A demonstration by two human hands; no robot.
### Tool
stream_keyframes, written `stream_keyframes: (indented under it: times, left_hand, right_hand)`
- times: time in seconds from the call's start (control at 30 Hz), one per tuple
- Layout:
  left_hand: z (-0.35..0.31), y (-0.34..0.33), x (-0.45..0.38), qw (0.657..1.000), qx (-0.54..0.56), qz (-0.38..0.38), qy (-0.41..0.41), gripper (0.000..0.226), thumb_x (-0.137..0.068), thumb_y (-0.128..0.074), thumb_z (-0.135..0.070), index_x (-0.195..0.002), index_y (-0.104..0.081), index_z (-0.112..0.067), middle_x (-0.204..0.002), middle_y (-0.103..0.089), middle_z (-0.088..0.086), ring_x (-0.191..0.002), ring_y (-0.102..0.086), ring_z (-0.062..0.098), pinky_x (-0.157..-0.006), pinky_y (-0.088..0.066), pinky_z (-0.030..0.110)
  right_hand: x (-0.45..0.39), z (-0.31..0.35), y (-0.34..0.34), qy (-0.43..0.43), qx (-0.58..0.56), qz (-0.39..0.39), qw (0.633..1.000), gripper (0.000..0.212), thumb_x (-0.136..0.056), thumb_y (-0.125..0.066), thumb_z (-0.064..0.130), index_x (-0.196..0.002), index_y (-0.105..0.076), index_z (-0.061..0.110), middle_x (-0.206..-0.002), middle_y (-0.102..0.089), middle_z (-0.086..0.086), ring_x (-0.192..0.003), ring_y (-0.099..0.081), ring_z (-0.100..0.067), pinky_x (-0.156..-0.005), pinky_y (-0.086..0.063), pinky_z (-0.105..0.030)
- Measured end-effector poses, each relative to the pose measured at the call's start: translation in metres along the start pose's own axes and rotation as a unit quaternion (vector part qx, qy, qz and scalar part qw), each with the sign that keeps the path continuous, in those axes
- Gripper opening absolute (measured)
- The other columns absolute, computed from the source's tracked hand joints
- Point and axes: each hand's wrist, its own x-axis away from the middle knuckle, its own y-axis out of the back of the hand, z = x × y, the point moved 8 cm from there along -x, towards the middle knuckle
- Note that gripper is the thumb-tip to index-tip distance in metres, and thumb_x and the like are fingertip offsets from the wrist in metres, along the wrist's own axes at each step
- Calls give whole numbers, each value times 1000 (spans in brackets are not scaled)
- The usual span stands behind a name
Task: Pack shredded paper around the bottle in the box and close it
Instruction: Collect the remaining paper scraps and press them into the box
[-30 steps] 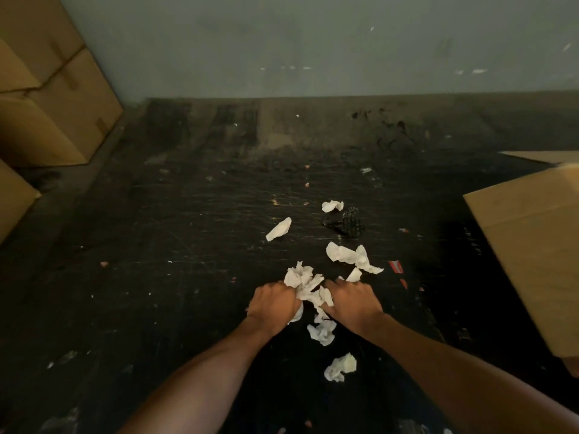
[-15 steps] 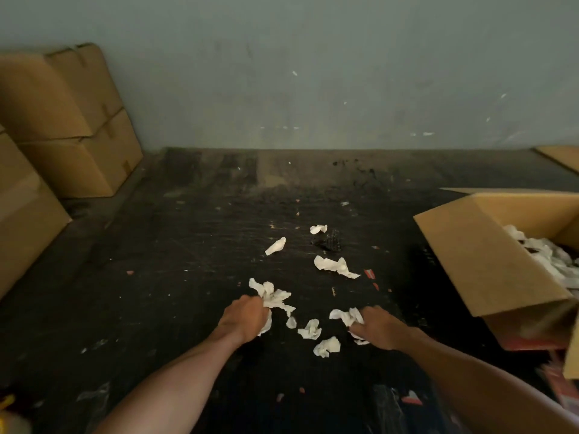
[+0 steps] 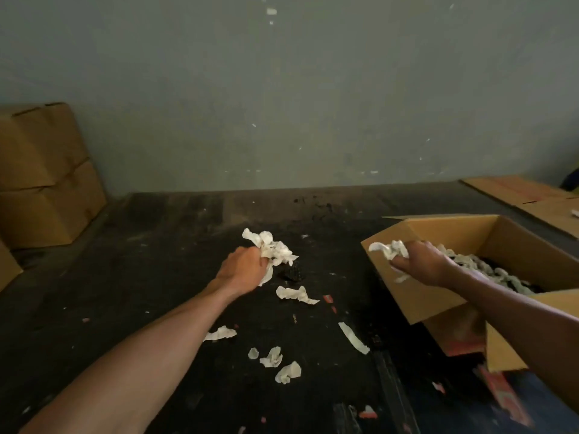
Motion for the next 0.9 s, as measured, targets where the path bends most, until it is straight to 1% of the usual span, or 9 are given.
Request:
stream_keyframes:
  times: [0.23,0.33,0.43,0.53,0.67,0.73,0.8,0.87,0.9]
  left_hand:
    - [-148,0,-39,995,45,-17,-90,33,-95,-40,-34,-65,-45,-20,-77,-57,9,-68,-55,28,-62,-39,35]
    - [-216,-16,-57,991,62,-16,-118,35,-95,-42,-33,-63,-44,-21,-73,-56,8,-67,-56,29,-60,-39,35]
    - [-287,-39,-77,987,83,-17,-137,37,-94,-44,-31,-58,-42,-20,-65,-51,3,-62,-52,28,-61,-38,33]
    - [-357,-66,-99,982,107,-19,-153,39,-94,-45,-28,-56,-42,-20,-57,-46,-3,-57,-53,25,-57,-37,32]
    - [-435,-116,-125,980,129,6,-154,36,-97,-46,-27,-65,-57,-12,-67,-62,9,-67,-66,31,-60,-52,36]
    - [-461,-142,-134,983,121,8,-139,37,-98,-45,-28,-68,-57,-11,-69,-61,7,-65,-63,27,-59,-47,34]
    - [-476,-171,-139,987,95,36,-121,33,-100,-44,-32,-75,-56,-14,-75,-58,4,-69,-58,21,-60,-40,32]
    - [-482,-199,-143,986,77,96,-110,24,-98,-50,-34,-103,-62,-14,-103,-63,7,-91,-61,23,-75,-48,36]
    - [-482,-211,-146,984,53,129,-111,35,-95,-55,-36,-122,-58,-15,-123,-59,11,-110,-58,27,-89,-49,41]
  right_hand:
    - [-4,-87,59,-8,-49,-66,997,19,-92,-62,31,-78,-63,19,-74,-69,-1,-60,-64,-11,-54,-51,-32]
    - [-12,-128,72,-13,-40,-81,996,20,-94,-61,31,-75,-59,25,-74,-67,3,-62,-58,-4,-51,-38,-22]
    - [-27,-179,80,-18,-53,-71,996,22,-94,-60,31,-73,-60,24,-72,-66,4,-65,-62,-12,-52,-38,-23]
    - [-46,-234,87,-10,-92,-52,994,17,-95,-60,30,-79,-64,25,-77,-69,7,-69,-65,-7,-56,-44,-21]
    - [-76,-299,86,-5,-100,-22,995,14,-96,-59,32,-83,-62,27,-80,-66,12,-68,-64,-1,-54,-42,-13]
    - [-92,-326,78,-12,-110,9,994,11,-96,-59,33,-88,-62,27,-84,-68,9,-70,-65,-2,-54,-43,-12]
    - [-103,-343,65,5,-163,68,984,13,-92,-63,40,-103,-62,33,-97,-70,12,-81,-67,1,-70,-53,-18]
    - [-112,-354,53,27,-173,123,977,44,-82,-73,49,-121,-53,45,-122,-62,14,-105,-61,3,-94,-51,-37]
    - [-118,-359,48,28,-132,150,979,67,-76,-77,51,-134,-43,46,-138,-51,8,-123,-53,-8,-103,-45,-46]
